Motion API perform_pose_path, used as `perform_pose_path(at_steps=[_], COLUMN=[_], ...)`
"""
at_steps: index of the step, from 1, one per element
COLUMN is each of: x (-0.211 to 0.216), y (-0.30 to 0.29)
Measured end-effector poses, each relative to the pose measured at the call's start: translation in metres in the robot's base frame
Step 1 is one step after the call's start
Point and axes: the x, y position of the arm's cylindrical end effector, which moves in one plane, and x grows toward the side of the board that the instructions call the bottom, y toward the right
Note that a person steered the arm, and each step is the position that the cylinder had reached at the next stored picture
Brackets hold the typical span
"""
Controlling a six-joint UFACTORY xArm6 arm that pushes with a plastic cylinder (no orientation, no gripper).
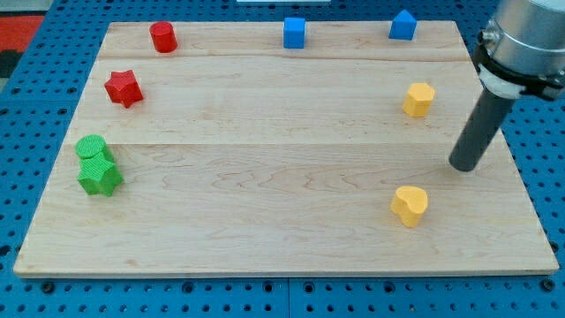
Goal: Push the yellow heart towards left
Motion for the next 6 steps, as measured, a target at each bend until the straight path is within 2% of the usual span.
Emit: perform_pose_path(at_steps=[1, 2, 4, 5, 6], x=[0.032, 0.058, 0.064, 0.063, 0.048], y=[-0.007, -0.054, -0.16, -0.186, -0.157])
